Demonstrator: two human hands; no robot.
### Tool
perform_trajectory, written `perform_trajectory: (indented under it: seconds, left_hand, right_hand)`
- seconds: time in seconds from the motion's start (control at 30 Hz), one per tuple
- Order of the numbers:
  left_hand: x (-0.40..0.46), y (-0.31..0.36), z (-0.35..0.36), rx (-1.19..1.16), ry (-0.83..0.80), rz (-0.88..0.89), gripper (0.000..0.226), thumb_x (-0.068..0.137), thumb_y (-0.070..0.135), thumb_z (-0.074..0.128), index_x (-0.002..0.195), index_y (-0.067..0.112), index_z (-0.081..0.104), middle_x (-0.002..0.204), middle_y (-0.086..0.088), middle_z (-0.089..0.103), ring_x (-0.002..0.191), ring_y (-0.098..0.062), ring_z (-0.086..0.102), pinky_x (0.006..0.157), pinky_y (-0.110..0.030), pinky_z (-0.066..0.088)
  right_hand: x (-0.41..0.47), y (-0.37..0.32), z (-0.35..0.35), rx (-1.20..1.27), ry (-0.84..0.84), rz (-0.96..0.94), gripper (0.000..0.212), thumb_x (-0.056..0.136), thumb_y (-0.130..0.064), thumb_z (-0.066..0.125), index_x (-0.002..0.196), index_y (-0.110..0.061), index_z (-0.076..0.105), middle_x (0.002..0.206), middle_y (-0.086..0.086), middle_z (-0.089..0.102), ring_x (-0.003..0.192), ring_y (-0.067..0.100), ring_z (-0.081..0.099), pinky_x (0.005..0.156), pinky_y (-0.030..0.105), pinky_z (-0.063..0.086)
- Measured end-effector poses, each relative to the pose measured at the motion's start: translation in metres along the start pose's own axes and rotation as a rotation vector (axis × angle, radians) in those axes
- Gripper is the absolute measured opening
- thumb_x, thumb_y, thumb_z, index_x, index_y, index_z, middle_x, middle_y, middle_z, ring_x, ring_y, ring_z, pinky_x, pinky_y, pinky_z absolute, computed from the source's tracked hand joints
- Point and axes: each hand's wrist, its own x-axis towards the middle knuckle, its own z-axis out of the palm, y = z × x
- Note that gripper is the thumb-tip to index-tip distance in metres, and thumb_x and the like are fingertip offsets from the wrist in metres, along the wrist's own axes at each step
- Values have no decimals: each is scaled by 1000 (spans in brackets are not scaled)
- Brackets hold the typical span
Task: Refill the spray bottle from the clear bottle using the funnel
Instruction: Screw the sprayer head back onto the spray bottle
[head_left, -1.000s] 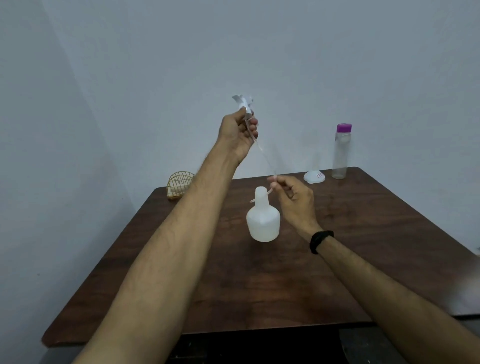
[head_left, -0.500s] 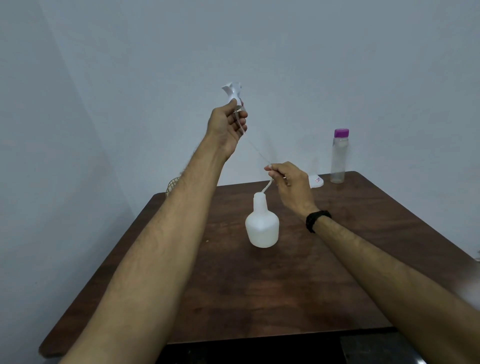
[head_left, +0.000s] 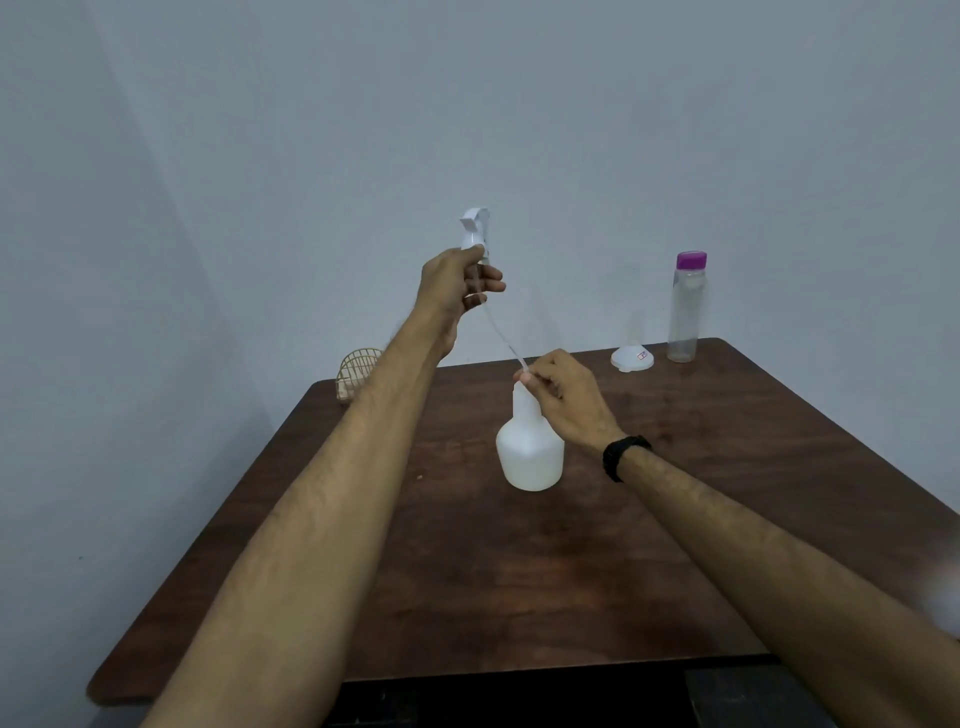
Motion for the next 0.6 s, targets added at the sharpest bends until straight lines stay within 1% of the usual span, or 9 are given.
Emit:
perform_trajectory:
  seconds: [0.03,0.13,0.2,0.27,0.37,0.43,0.5,0.6]
  left_hand:
    - [-2,-5,0,35,8,6,16,98,21,54,101,8,62,85,-9,71,77,-20,70,67,-28,46]
    - [-8,-22,2,138,14,25,12,94,24,60,94,13,65,84,-4,73,77,-16,70,65,-27,44]
    - [-15,-36,4,179,-7,25,9,94,23,62,91,16,66,86,-3,72,79,-15,68,67,-27,44]
    - [-22,-51,5,217,-23,6,6,93,22,65,91,17,68,88,-3,72,81,-14,67,69,-26,44]
    - [-29,-75,6,242,-34,-22,7,91,22,70,93,16,70,90,-2,72,82,-12,65,69,-23,44]
    - [-32,-89,6,268,-45,-20,5,90,23,72,88,18,71,87,1,69,81,-10,62,71,-22,44]
    - [-35,-101,6,273,-47,-27,6,89,23,73,87,18,71,84,2,68,79,-10,61,73,-24,46]
    - [-41,-115,7,258,-29,-38,9,89,23,74,93,15,74,88,-1,70,82,-11,64,77,-26,50]
  right_hand:
    - [-2,2,1,20,0,13,27,101,-33,55,109,-15,74,99,-1,61,89,12,59,76,18,47]
    - [-9,6,5,97,-9,36,31,101,-38,53,115,-18,72,101,1,69,92,14,64,78,25,52]
    - [-13,7,6,160,-3,46,30,101,-37,55,116,-18,71,102,-1,70,93,13,65,79,22,52]
    - [-15,7,8,219,2,66,28,100,-38,57,116,-19,70,104,-5,71,96,9,66,81,19,52]
    - [-20,9,13,292,-6,129,32,97,-42,60,119,-20,69,107,-7,71,98,7,66,85,22,52]
    - [-24,10,16,327,-10,164,32,96,-41,62,121,-22,68,106,-8,71,99,6,66,86,23,52]
    - [-26,11,18,339,-23,177,31,95,-41,63,120,-23,68,106,-10,71,98,3,66,86,21,51]
    - [-28,12,20,353,-33,196,29,95,-41,64,117,-23,69,106,-11,72,98,3,66,86,21,51]
